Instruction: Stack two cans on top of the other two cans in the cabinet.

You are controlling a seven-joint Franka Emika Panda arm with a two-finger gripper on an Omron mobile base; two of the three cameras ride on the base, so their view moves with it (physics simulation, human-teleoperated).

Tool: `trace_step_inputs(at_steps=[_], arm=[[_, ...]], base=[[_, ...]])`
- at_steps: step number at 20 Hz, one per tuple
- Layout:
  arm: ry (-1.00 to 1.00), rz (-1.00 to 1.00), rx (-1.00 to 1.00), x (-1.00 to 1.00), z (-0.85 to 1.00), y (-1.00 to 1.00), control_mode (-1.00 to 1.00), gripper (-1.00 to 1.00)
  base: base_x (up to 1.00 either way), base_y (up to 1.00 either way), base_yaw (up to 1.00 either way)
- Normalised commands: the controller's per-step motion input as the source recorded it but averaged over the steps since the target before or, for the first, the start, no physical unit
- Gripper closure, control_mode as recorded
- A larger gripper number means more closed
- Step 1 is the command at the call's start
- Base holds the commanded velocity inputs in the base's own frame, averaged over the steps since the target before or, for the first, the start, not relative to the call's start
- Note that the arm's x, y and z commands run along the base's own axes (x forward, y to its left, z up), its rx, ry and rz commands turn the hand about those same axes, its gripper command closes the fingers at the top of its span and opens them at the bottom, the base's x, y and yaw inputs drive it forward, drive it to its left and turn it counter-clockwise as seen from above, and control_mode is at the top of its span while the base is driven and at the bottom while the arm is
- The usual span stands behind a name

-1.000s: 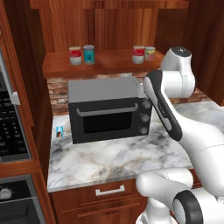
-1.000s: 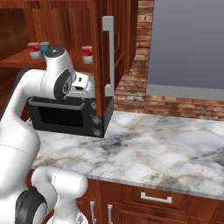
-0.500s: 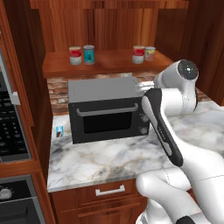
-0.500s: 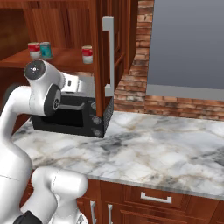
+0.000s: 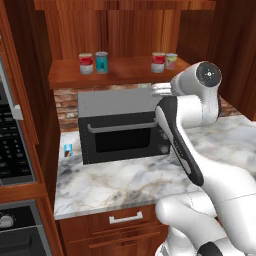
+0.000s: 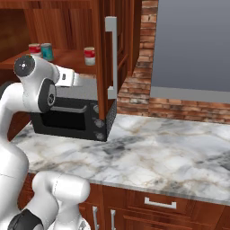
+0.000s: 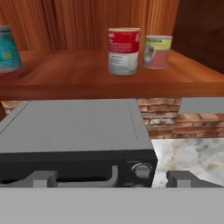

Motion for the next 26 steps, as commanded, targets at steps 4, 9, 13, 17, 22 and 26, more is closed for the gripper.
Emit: trace_step_inputs(at_steps=[4,9,13,17,22,26], arm=[[0.06,-0.02,0.00,0.24,0.46,0.01,-1.00,-1.00],[-0.01,0.00,0.00,0.41,0.14,-0.04,-1.00,-1.00],[-0.03,0.00,0.00,0.46,0.02,-0.08,-1.00,-1.00],[0.00,0.00,0.00,0.49,0.05,-0.11,-1.00,-1.00],[0.00,0.00,0.00,0.44,0.00,-0.13,-1.00,-1.00],[0.00,0.00,-0.02,0.46,0.00,0.00,-1.00,-1.00]], base=[[0.00,0.00,0.00],[0.00,0.00,0.00],[0.00,0.00,0.00],[0.00,0.00,0.00],[0.00,0.00,0.00],[0.00,0.00,0.00]])
